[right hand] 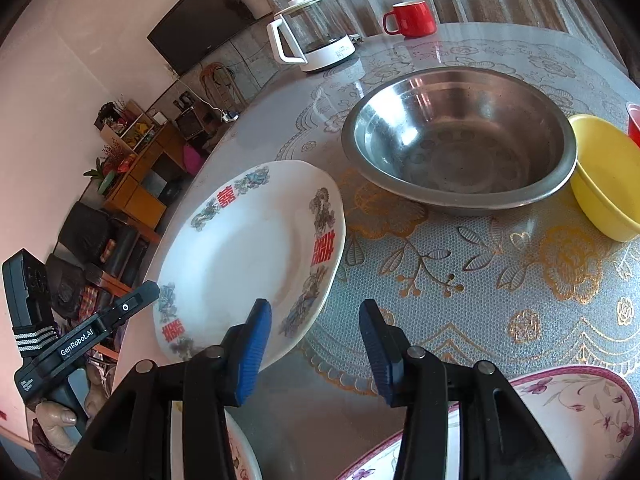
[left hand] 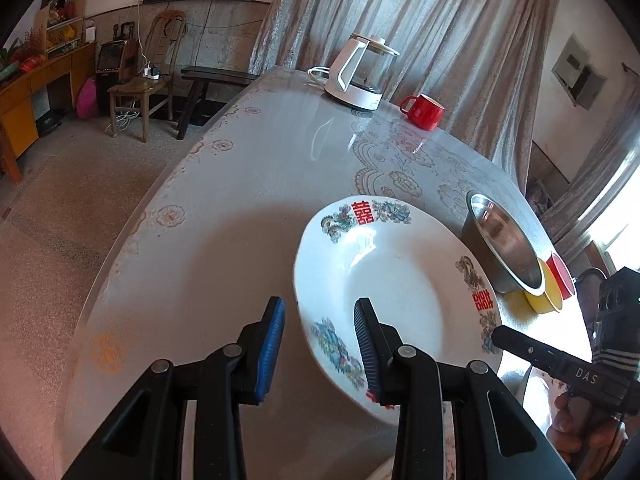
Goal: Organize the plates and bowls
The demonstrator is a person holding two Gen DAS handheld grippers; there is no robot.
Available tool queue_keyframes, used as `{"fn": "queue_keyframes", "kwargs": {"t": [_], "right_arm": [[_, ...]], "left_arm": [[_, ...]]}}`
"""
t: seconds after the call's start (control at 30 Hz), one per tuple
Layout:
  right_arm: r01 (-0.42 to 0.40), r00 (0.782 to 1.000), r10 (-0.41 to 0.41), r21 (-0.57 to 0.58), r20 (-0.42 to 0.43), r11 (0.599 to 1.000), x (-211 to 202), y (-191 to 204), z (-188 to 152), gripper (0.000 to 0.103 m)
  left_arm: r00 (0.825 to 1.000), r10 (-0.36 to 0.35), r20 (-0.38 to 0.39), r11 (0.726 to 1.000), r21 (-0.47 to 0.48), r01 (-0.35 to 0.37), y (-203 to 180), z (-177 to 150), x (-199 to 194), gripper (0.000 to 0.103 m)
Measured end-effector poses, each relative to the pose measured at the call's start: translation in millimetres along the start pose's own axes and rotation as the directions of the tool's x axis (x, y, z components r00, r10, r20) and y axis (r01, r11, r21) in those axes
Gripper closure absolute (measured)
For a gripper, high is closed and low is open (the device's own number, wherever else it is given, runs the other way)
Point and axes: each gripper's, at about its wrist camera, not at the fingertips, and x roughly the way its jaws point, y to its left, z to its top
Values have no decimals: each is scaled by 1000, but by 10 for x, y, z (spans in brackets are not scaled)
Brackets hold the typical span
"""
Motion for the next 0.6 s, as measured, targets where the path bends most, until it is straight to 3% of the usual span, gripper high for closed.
{"fn": "queue_keyframes", "kwargs": {"t": [0.27,0.43,0.6], "right_arm": [[3,1000,-3,16,-29,1000,165,-29,100,57],[6,999,-6,10,-43,1000,265,-26,97,57],[6,999,-7,-7,-40,1000,315,8,117,57]], "left_arm": [[998,-37,-54,999,-8,37,50,336,361,68],[996,20,-88,998,62,-14,-85,341,571,73],[997,0,-80,998,61,5,-47,340,590,72]]}}
